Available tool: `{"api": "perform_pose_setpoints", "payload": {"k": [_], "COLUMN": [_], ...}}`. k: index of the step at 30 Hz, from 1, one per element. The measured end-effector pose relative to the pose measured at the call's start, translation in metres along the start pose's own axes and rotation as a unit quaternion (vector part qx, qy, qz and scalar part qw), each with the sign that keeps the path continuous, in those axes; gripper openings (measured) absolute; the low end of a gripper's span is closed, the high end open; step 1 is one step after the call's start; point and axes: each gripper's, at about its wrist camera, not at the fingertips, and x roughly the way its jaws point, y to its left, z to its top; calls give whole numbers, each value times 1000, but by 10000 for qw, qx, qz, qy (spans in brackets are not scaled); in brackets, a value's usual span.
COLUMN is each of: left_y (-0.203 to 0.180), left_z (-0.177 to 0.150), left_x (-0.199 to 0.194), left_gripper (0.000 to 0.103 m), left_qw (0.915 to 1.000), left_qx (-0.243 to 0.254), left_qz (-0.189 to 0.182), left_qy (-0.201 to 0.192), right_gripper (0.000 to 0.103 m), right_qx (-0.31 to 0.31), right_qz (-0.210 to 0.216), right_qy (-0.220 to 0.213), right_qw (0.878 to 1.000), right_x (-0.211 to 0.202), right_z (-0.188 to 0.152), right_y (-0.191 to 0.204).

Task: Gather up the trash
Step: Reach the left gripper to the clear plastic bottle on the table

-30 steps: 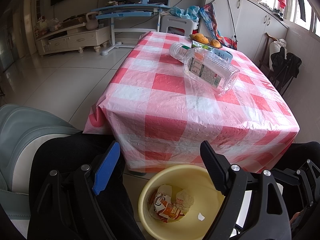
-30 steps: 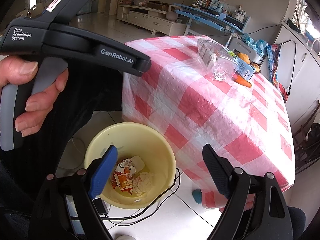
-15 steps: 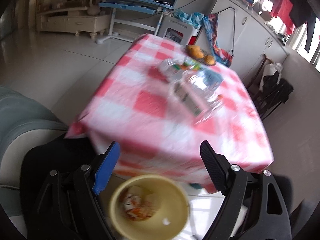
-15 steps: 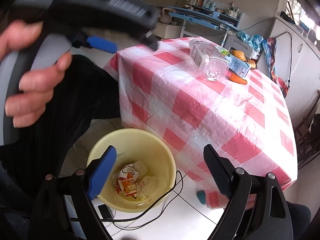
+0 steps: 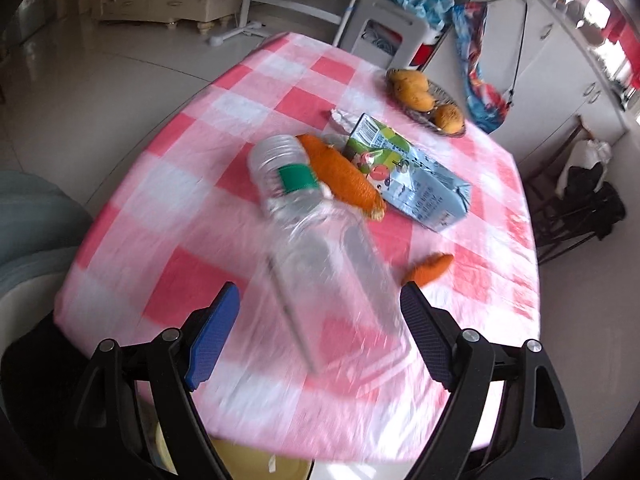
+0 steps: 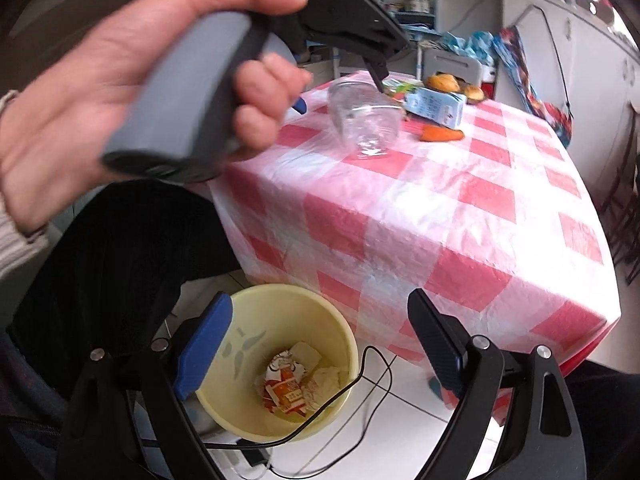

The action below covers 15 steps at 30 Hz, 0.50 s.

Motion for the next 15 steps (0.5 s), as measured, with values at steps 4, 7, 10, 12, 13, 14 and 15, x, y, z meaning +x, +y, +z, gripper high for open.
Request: {"api": "perform_pose_setpoints", "payload": {"k": [4,7,10,12,13,14,15], "left_y": [-10,-7,6,14,20,25,28], "left_z": [9,9,6,7,8,8,9], "left_x": [27,32,26,24,23,22,21], "left_gripper": [79,79,72,67,62,60,57], "left_qw": [9990,9979,9964,9958,9954,9946,9941], "left_qx": [288,540,811,893,947,1019,1069], "left_qz": [194,198,182,158,166,189,205], "left_qy": [285,310,149,86,53,20,-13], "right_gripper": [85,85,85,85,85,85,83], "right_qx": [234,204,74,145,212,265,348], "right_qz": [-16,-154,-324,-367,-417,-431,-414], "right_qy": [-34,-225,-452,-523,-539,-539,-536], "right_qw": [9997,9994,9984,9979,9974,9973,9971], "right_x": [-1,-8,-15,-12,-8,-4,2], "right_z": [3,10,25,39,49,56,67], "right_y": [-10,-13,-20,-31,-39,-44,-51]}}
